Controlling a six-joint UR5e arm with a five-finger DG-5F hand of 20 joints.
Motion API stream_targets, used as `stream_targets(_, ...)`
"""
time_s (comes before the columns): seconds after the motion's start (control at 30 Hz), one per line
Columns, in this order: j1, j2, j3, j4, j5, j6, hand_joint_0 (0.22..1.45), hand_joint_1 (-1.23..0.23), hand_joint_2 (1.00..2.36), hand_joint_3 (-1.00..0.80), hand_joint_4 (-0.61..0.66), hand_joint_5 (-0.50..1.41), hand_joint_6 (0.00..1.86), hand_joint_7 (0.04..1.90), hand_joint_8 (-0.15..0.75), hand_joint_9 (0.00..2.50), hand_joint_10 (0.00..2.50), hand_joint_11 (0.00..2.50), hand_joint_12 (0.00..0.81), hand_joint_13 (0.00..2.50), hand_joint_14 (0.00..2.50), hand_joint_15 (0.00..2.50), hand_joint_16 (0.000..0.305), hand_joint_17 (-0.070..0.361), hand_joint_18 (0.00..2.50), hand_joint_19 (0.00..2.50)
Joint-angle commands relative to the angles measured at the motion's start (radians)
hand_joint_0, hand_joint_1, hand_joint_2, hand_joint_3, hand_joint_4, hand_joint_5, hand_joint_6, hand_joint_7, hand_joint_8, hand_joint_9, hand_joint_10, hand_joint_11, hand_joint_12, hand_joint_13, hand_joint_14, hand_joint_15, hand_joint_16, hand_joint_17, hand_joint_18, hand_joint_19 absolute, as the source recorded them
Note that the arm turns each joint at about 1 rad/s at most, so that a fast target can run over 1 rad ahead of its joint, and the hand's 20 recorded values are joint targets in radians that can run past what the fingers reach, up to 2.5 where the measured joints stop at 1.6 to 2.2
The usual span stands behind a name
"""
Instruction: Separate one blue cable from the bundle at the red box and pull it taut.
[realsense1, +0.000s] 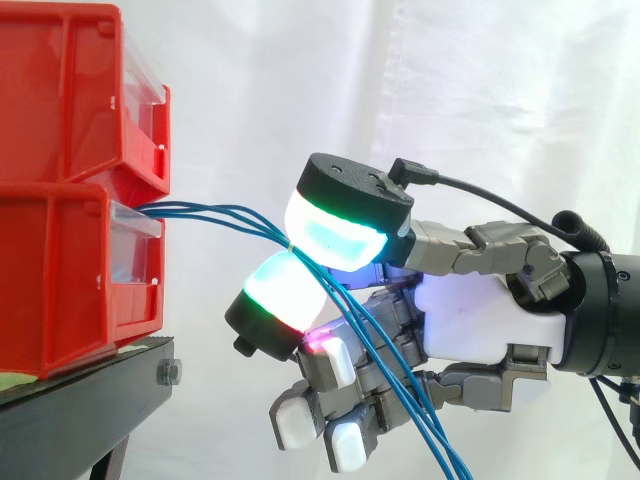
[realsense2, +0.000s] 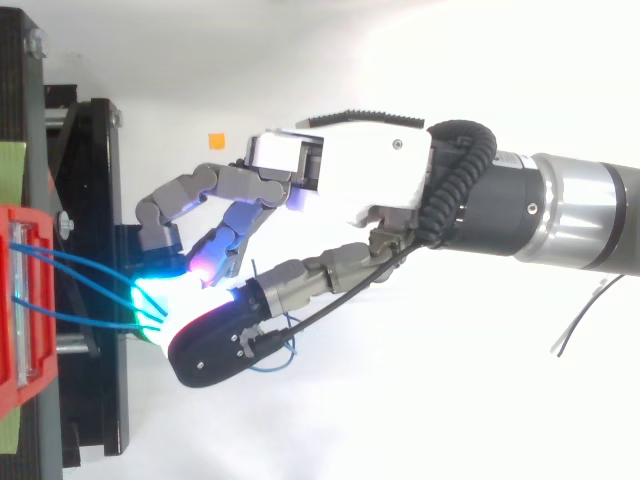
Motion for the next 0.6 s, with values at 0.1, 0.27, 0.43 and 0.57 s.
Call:
stream_targets(0.1, 0.0, 0.0, 0.0, 0.0, 0.0, 0.0, 0.67, -0.82, 1.02, -0.27, 0.19, -0.19, 0.82, 1.25, 0.387, 0.95, 0.03, 0.95, 0.439, 0.88, 0.02, 0.54, 0.056, 0.125, 0.94, 0.59)
stream_targets(0.27, 0.002, 0.0, 0.0, 0.0, 0.002, 0.002, 0.66, -0.78, 1.01, -0.43, 0.18, -0.19, 0.83, 1.23, 0.389, 0.99, 0.02, 0.95, 0.437, 0.88, 0.02, 0.53, 0.055, 0.124, 0.94, 0.6)
stream_targets(0.43, 0.005, 0.0, 0.0, 0.0, 0.009, 0.002, 0.62, -0.68, 1.0, -0.5, 0.17, -0.17, 0.81, 1.23, 0.393, 1.03, 0.03, 0.95, 0.435, 0.9, 0.02, 0.53, 0.055, 0.124, 0.95, 0.6)
stream_targets(0.57, 0.006, 0.0, 0.0, 0.0, 0.009, 0.002, 0.53, -0.56, 1.0, -0.5, 0.17, -0.16, 0.79, 1.24, 0.403, 1.05, 0.02, 0.94, 0.449, 0.92, 0.02, 0.54, 0.058, 0.132, 0.99, 0.6)
